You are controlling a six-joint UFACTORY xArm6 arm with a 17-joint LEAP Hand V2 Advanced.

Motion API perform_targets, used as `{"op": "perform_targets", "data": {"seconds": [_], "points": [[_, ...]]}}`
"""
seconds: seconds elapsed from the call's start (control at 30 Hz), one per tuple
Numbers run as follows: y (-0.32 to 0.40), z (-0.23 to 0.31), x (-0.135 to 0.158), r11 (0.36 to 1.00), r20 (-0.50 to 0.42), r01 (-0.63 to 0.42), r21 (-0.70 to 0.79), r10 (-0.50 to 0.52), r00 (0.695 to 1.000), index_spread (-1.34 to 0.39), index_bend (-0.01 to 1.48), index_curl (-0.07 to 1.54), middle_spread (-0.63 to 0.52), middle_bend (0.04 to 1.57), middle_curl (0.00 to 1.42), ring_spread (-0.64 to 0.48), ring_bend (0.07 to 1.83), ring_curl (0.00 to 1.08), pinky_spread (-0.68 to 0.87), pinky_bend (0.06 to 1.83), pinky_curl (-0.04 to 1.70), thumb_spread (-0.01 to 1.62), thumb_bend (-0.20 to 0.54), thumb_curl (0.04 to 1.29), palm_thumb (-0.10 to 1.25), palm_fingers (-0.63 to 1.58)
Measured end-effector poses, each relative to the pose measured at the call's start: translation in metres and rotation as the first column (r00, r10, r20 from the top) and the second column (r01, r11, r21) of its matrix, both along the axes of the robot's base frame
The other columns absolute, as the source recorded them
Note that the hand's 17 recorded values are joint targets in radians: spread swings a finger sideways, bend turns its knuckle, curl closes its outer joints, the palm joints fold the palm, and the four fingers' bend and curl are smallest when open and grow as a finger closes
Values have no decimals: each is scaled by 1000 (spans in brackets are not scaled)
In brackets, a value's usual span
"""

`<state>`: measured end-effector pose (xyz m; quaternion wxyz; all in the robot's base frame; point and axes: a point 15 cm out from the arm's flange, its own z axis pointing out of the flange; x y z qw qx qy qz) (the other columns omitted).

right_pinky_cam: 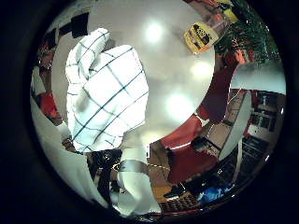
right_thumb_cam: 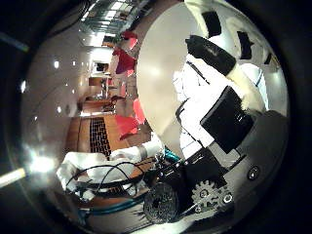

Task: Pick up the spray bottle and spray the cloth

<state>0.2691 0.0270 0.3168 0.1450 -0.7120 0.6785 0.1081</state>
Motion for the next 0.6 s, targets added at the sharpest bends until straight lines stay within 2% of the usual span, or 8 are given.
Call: {"op": "perform_targets", "data": {"seconds": [0.17, 0.23, 0.33, 0.5, 0.6], "points": [[-21, 4, -4, 998, 47, 58, 1, -58, 997, -478, 187, 604, -289, 615, 668, -323, 991, 523, -605, 640, 903, 1282, -20, 365, 1014, 860], [-35, -1, -8, 993, 63, 110, 33, -112, 992, -473, 182, 607, -286, 586, 668, -319, 978, 529, -595, 649, 912, 1263, -26, 361, 960, 751], [-48, 3, -3, 977, 136, 172, 128, -189, 973, -433, 160, 570, -258, 524, 653, -290, 964, 526, -554, 667, 931, 1234, -31, 359, 861, 564], [-90, 8, 2, 928, 255, 279, 245, -339, 905, -372, 176, 509, -191, 485, 628, -231, 964, 514, -440, 668, 952, 1201, -22, 373, 765, 465], [-121, 13, 4, 898, 349, 318, 304, -416, 840, -358, 190, 494, -171, 465, 612, -218, 958, 507, -389, 659, 957, 1185, -20, 383, 744, 456]]}}
